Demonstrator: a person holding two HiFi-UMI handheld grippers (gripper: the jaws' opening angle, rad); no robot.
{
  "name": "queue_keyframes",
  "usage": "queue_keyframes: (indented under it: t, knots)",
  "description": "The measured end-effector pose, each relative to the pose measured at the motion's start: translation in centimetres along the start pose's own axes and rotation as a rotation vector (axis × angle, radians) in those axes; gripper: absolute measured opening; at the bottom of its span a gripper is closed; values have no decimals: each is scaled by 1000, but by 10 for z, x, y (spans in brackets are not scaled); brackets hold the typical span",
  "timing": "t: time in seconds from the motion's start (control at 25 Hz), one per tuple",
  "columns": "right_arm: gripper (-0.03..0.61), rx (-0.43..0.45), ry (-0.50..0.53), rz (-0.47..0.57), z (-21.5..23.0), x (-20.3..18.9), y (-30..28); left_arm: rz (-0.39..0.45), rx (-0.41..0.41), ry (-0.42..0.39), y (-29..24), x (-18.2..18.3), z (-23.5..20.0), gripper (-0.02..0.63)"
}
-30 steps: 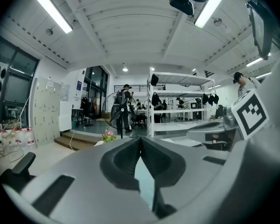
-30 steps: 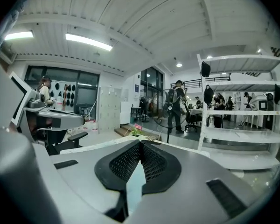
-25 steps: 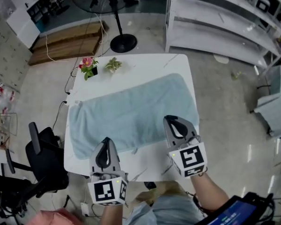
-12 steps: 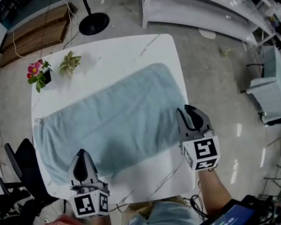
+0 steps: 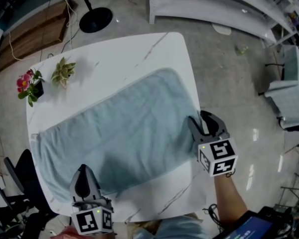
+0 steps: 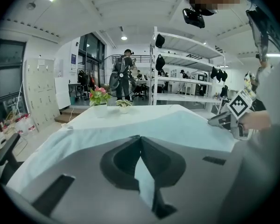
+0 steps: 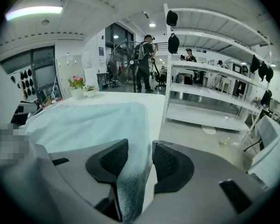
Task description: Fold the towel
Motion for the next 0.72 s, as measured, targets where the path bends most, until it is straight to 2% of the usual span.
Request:
queue_keyframes:
  t: [0.08,0.2,0.24,0.52,0.72]
  knots:
    - [167,14,-6,-7,-1,1,-2,-1,8,0,1,2,-1,8]
    - [64,26,13,-16,-6,3,-3,5,23,6,5,7,-3,8]
    - [48,22,18,-17,-7,3,-3,11,26,8,6,8,-4,8]
    - [41,8,28,32,-23,34,6,42,27,35,13,8,-24,8]
    - [41,5,48,74,-53,68,23,78,14,60,26,15,-46,8]
Point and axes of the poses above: the fingertips, and each gripper's own axes: y backward along the fingers, z to its right, x out of its top, the point moved 1 cm from there along y, backward along the fingers
